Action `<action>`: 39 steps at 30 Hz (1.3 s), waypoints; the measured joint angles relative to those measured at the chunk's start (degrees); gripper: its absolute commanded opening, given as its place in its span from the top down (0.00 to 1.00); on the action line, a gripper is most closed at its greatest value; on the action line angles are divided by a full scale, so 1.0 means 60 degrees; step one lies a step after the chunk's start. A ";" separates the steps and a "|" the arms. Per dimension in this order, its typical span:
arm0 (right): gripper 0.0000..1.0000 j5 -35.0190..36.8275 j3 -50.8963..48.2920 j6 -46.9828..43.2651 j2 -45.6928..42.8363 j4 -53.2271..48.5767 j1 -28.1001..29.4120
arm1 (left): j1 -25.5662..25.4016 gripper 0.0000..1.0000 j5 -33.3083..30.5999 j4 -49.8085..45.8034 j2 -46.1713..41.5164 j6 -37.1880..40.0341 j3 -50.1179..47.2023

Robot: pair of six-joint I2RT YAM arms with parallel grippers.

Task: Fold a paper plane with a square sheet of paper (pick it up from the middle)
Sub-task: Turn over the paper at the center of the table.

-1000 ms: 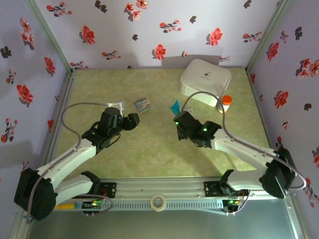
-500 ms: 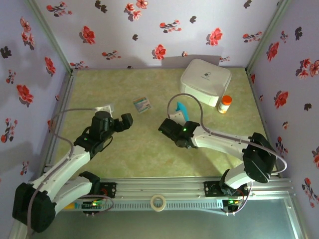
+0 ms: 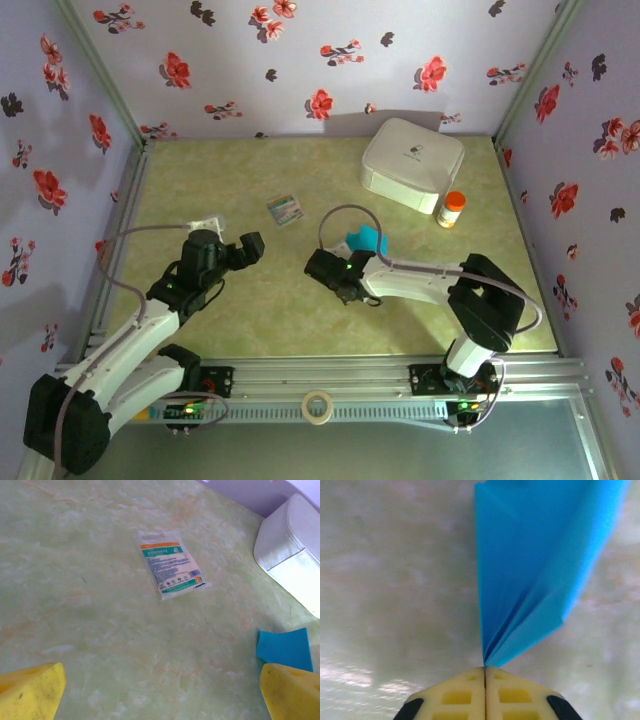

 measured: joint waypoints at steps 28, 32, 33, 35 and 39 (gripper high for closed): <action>0.91 -0.7122 -0.3803 0.2922 -0.2189 0.6382 -0.4233 | -0.0025 0.57 0.2849 0.0962 0.2827 -0.0576 0.0572; 0.91 -0.7657 -0.3803 0.3268 -0.1501 0.7071 -0.4302 | -0.0149 0.61 0.3173 0.1104 0.3173 -0.0692 0.0739; 0.91 -0.7770 -0.3803 0.3333 -0.1351 0.7216 -0.4299 | -0.0171 0.62 0.3220 0.1140 0.3209 -0.0692 0.0780; 0.91 -0.7967 -0.3803 0.3428 -0.1100 0.7464 -0.4302 | -0.0200 0.62 0.3282 0.1198 0.3253 -0.0714 0.0849; 0.90 -0.8287 -0.3799 0.3617 -0.0703 0.7821 -0.4302 | -0.0219 0.63 0.3370 0.1297 0.3315 -0.0725 0.0914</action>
